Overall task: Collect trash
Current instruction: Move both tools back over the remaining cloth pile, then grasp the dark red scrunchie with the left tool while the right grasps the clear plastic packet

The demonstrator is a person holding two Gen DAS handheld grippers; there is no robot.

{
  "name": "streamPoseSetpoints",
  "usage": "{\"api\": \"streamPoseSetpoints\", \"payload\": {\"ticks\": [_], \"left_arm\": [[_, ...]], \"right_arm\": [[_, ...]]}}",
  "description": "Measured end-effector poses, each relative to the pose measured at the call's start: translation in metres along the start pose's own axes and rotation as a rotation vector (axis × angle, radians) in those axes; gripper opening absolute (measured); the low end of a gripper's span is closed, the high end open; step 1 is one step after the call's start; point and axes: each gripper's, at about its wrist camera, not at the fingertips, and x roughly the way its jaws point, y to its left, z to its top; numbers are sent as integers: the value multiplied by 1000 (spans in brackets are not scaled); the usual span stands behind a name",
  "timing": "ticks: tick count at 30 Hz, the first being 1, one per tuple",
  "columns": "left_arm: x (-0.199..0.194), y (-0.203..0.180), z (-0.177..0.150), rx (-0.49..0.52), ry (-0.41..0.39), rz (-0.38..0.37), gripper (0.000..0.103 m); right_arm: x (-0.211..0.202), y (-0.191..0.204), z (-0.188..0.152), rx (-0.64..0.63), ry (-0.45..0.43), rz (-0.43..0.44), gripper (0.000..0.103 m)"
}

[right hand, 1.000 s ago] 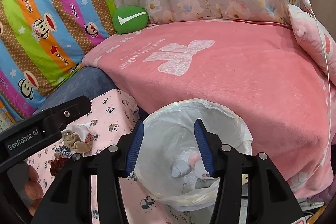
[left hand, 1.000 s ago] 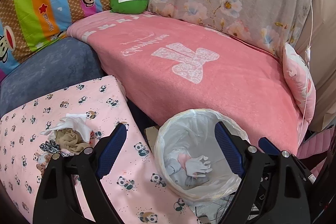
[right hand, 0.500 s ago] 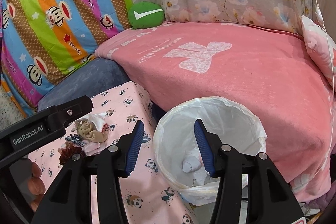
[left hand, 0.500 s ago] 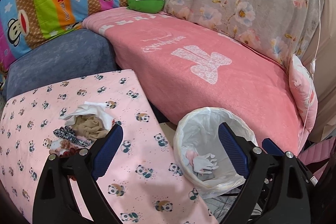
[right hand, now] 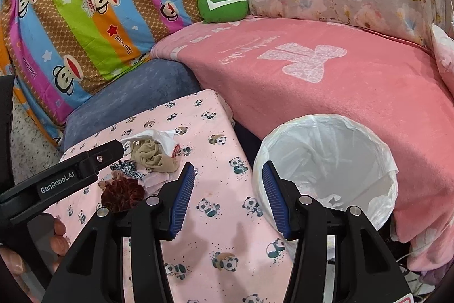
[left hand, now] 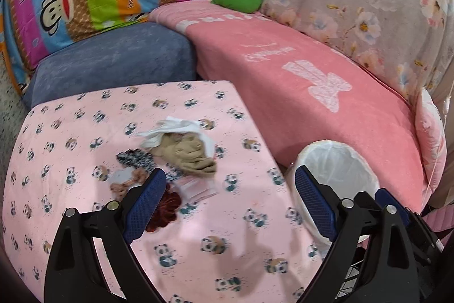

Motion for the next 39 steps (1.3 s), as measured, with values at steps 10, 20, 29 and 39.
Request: {"api": "streamPoseSetpoints", "payload": {"ticks": [10, 20, 29, 39], "left_arm": [[11, 54, -19, -31, 33, 50, 87], [36, 82, -36, 3, 107, 41, 65], [56, 88, -43, 10, 154, 37, 43], [48, 91, -44, -1, 159, 2, 14]], "right_arm": [[30, 35, -20, -36, 73, 26, 51], [57, 59, -35, -53, 130, 44, 51], [66, 67, -38, -53, 147, 44, 51], [75, 76, -34, -62, 162, 66, 51]]}}
